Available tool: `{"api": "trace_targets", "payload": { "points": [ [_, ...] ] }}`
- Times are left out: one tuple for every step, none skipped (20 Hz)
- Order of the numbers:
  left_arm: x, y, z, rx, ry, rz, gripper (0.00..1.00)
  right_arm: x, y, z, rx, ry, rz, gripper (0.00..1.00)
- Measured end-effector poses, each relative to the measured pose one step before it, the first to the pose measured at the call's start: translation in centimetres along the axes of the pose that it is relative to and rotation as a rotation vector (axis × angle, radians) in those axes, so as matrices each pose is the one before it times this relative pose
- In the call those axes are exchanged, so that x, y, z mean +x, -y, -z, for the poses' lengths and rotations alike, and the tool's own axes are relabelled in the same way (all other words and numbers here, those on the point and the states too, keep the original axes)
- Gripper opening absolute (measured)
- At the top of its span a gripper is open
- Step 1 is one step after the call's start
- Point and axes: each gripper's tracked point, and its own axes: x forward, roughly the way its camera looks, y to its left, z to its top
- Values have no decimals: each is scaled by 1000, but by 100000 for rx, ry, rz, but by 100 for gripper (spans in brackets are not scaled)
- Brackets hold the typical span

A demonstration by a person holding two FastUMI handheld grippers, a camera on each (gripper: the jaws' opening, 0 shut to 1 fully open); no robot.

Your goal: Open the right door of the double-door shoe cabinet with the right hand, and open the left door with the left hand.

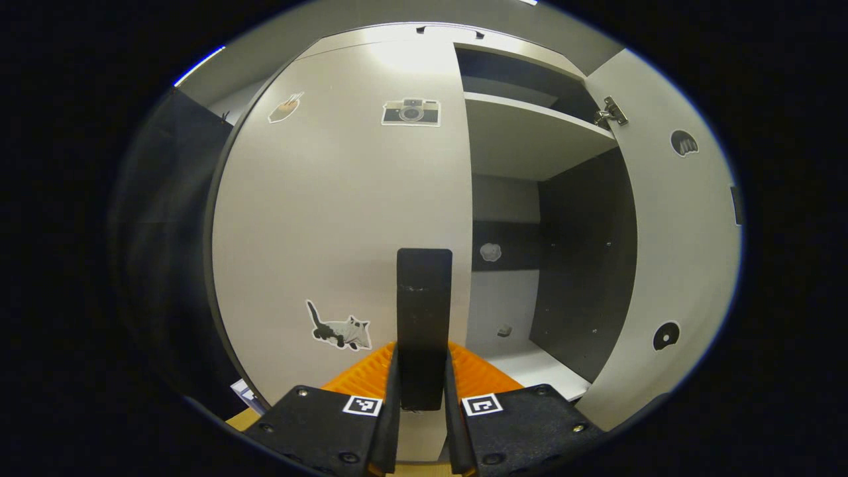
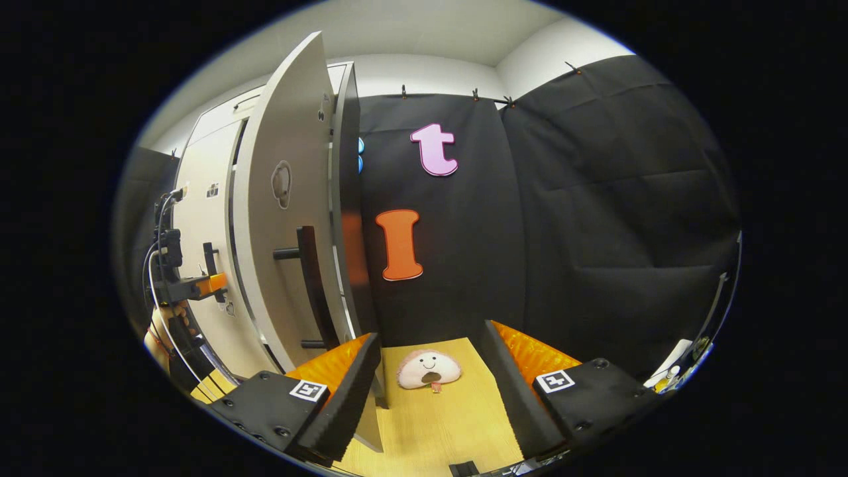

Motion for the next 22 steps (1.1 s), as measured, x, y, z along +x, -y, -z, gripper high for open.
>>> {"api": "trace_targets", "payload": {
  "points": [
    [-52,-36,4,-616,90,-133,29,-193,-116,-67,-54,325,193,99],
    [-248,-22,58,-204,-337,-311,25,-91,-69,-59,-430,409,220,99],
    [-261,-53,-52,59,-28,51,23,-179,-127,-143,-604,598,196,99],
    [-137,-104,80,101,-416,561,21,-151,-102,-92,-733,559,157,99],
    [-506,-31,-44,-213,-239,990,19,-277,-171,-30,-537,447,-6,99],
    [-499,-21,6,-158,-439,1034,18,-257,-201,-68,-317,404,-163,99],
    [-693,-52,125,-73,-300,1043,17,-397,-289,10,-137,286,-275,99],
    [-741,-297,59,-419,56,859,17,-305,-418,-58,15,286,-415,91],
    [-680,-206,61,-531,-19,567,16,-310,-402,-48,-59,202,-485,91],
    [-519,-148,198,-387,-46,331,16,-372,-426,-188,-142,232,-493,91],
    [-360,-97,48,-4,-152,90,16,-426,-413,-33,-164,326,-423,91],
    [-300,-40,-51,114,-89,189,16,-233,-356,-89,-164,342,-404,91],
    [-383,-72,-70,-90,-30,298,16,-309,-363,-54,-241,446,-435,91],
    [-359,-95,40,-221,-158,226,16,-188,-235,-28,-183,265,-345,91],
    [-357,-91,-43,-121,-95,73,15,-456,-336,57,-240,239,-363,90],
    [-359,-149,74,77,95,156,15,-183,-329,46,-293,85,-302,90],
    [-246,-64,18,181,103,188,15,-240,-315,11,-218,84,-377,90],
    [-277,-125,35,-78,10,154,15,-203,-474,-80,-138,34,-388,90],
    [-289,-126,34,-166,-25,112,15,-277,-352,35,0,18,-387,90],
    [-325,-125,2,-71,26,48,15,-380,-431,21,148,118,-419,90],
    [-265,-112,-16,-17,96,-15,16,-276,-341,141,151,117,-364,90],
    [-169,-82,17,-51,150,-24,15,-63,-270,-38,65,163,-336,99]
  ]
}}
